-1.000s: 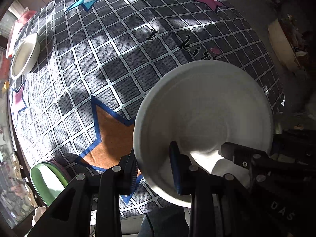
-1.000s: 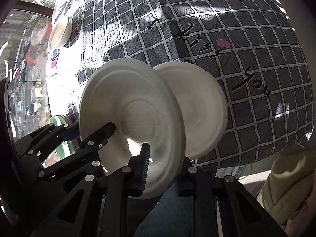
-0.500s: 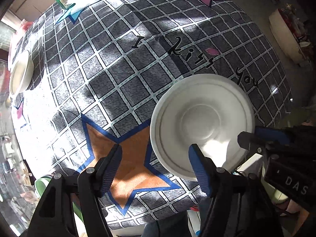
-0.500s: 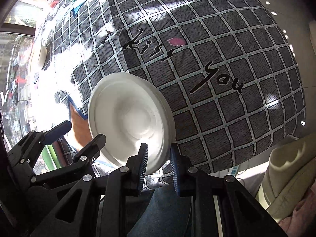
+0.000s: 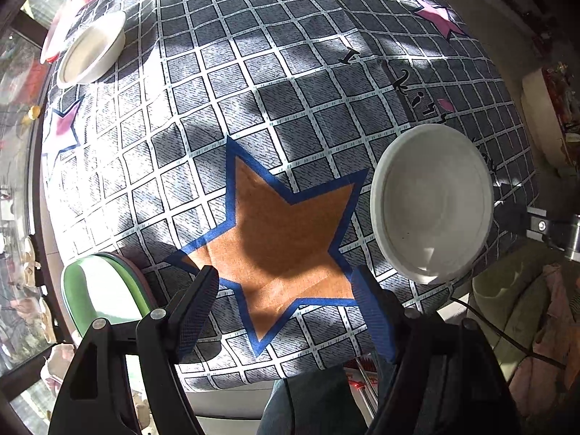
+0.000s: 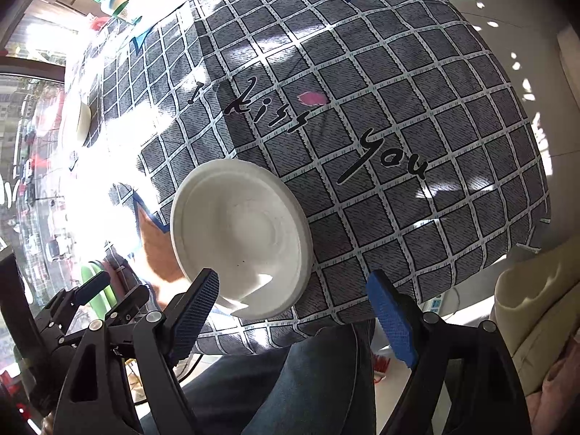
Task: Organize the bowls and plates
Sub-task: 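Lower the second bowl into the first bowl and open both grippers, then move both grippers to a third white paper bowl and close on its rim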
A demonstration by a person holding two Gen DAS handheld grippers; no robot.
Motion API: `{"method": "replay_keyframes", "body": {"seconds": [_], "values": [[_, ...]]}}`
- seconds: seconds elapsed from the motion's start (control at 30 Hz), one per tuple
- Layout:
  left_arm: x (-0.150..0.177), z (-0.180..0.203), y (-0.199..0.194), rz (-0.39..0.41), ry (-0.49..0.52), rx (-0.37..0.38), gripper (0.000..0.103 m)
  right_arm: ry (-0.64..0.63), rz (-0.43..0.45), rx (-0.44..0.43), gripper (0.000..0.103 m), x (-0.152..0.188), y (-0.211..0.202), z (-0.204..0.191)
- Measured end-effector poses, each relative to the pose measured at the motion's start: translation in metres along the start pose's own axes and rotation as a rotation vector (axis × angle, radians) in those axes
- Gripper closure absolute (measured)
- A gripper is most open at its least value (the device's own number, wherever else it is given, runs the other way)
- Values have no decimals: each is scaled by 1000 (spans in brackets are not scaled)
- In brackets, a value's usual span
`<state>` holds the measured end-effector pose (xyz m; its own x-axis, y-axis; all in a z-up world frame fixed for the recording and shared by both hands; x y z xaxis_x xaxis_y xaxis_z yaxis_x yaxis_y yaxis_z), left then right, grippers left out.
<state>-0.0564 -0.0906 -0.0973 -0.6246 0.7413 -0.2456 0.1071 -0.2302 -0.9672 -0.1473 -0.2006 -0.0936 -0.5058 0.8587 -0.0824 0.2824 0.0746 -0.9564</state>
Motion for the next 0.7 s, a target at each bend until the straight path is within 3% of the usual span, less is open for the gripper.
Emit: {"method": "replay_keyframes", "body": {"seconds": [0.07,0.3,0.47,0.7], "values": [[-1,-10,-5,5,-43,-1,24,-32,6,-20,18,-5,-3,-18],[-27,-110,-33,93,-194,-24,24,-221,25,-99,18,-42,-7,-110],[-56,-183,-40,175,-310,-96,24,-352,29,-126,18,-71,6,-175],[-87,-257,-24,200,-447,-223,24,-483,24,-141,18,-106,47,-250]]}}
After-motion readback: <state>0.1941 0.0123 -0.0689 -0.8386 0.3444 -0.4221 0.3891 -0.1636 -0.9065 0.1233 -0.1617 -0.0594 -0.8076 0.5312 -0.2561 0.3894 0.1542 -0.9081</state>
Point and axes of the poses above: each gripper's, at about its wrist camera, not at the fingertips, and y roughly the way its jaws point, z to its right, x to its underside, the point moved 2 cm from there along y, roughly the way its jaws point, and after that the axes turned 15 degrees about z, right-handed, at the moved point
